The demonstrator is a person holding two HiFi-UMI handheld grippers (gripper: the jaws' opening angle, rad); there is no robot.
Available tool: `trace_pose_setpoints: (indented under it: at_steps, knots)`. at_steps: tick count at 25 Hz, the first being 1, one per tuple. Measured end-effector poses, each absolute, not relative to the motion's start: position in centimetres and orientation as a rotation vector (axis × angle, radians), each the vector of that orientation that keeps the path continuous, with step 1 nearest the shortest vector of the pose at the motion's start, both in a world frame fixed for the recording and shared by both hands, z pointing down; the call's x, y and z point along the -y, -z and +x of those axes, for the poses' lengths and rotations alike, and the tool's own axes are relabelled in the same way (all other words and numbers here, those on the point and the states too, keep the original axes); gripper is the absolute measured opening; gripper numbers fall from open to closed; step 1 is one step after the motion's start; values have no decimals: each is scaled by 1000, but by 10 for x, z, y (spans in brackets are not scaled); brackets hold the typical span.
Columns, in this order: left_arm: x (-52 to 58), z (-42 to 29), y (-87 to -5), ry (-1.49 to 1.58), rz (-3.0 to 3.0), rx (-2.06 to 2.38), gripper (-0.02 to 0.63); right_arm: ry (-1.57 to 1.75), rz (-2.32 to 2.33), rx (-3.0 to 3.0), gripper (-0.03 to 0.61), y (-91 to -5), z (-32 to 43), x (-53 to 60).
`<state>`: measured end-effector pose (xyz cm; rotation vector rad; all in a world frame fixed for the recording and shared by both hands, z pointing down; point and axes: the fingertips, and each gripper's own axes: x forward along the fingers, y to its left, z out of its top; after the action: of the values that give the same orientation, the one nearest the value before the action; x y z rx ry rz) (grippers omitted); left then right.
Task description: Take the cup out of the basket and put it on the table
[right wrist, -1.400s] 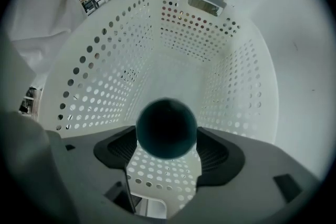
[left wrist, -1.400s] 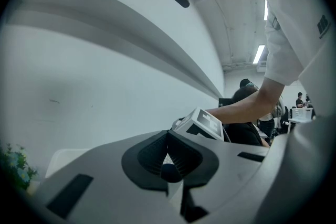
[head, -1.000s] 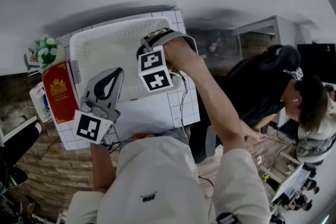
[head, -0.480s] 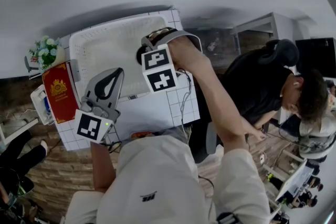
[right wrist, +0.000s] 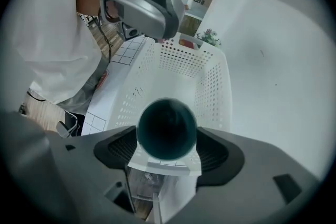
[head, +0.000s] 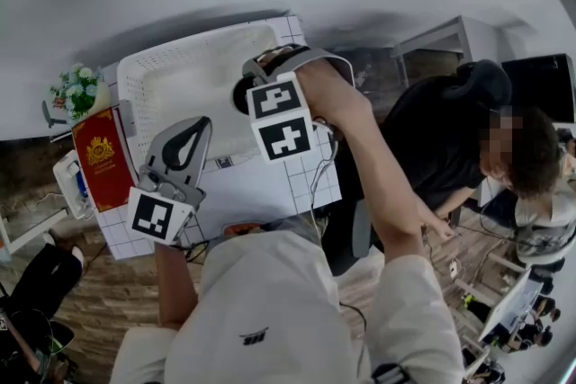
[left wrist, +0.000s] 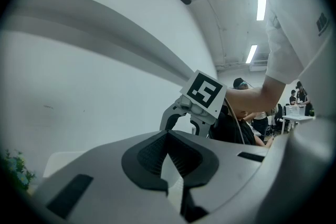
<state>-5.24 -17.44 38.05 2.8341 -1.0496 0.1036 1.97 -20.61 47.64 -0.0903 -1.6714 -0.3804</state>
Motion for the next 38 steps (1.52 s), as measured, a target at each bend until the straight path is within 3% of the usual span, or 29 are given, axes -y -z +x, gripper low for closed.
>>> trace_pose_setpoints:
  at_steps: [38]
  knots:
    - [134, -33, -366, -95, 2931, 907, 11, 375, 112, 1643, 359, -374, 65, 134]
